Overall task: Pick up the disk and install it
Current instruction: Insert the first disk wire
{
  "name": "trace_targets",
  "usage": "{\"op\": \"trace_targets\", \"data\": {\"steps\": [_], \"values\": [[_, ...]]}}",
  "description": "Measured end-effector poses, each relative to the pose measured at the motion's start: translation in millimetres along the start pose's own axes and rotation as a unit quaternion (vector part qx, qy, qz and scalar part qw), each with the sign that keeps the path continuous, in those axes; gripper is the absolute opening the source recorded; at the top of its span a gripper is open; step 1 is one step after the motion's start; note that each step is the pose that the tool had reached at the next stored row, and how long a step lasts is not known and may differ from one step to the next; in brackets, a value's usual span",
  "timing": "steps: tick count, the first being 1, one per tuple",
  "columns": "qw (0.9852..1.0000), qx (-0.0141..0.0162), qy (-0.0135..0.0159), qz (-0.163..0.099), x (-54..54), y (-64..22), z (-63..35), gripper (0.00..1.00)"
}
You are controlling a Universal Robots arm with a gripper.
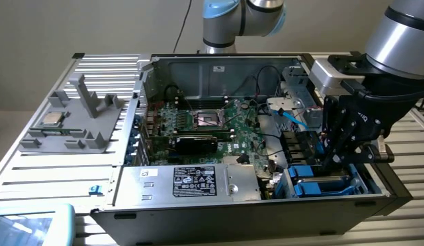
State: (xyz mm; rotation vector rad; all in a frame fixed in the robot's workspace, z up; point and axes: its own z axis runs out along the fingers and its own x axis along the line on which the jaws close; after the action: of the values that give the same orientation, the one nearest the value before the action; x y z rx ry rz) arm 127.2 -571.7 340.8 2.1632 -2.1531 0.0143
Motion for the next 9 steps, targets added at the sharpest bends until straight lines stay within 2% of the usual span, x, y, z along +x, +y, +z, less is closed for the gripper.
{"op": "trace_targets", "data": {"steps": [9], "values": [[1.0,0.0003,0.0002,0.0,0.2,0.3,2.2,0.16]]}}
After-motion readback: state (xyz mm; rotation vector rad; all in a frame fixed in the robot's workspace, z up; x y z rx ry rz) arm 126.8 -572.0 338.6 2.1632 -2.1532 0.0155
